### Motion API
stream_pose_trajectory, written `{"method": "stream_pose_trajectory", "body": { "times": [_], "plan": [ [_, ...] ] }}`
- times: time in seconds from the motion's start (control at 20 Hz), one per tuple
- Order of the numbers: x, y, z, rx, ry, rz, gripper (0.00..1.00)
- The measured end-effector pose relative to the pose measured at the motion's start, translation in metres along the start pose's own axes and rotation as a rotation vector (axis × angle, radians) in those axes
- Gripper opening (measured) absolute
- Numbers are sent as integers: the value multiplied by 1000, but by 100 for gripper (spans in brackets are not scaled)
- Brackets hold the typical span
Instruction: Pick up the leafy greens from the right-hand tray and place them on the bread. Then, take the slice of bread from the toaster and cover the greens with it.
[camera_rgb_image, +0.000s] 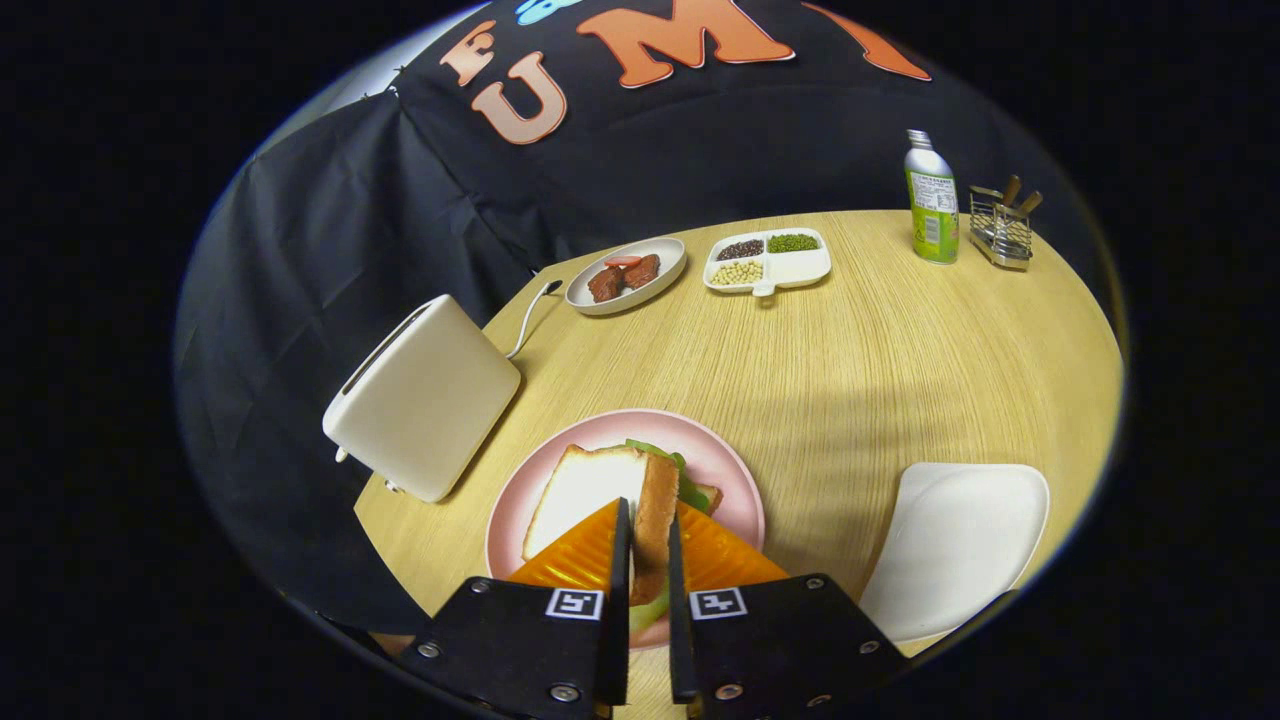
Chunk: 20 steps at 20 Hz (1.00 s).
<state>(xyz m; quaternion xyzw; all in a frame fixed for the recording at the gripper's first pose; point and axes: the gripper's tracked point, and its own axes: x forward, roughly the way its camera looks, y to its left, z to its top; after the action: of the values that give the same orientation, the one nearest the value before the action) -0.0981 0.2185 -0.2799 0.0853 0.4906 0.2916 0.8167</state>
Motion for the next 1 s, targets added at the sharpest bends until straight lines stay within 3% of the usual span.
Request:
{"method": "stream_pose_trajectory", "body": {
  "times": [0.1,0.25,0.35,1.0],
  "plan": [
    [-1,-5,1,-9,-14,-17,24],
    [-2,-17,7,-52,-54,-74,42],
    [-5,-23,20,-95,-113,-113,47],
    [-119,-4,156,-355,-747,-331,64]
  ]
}}
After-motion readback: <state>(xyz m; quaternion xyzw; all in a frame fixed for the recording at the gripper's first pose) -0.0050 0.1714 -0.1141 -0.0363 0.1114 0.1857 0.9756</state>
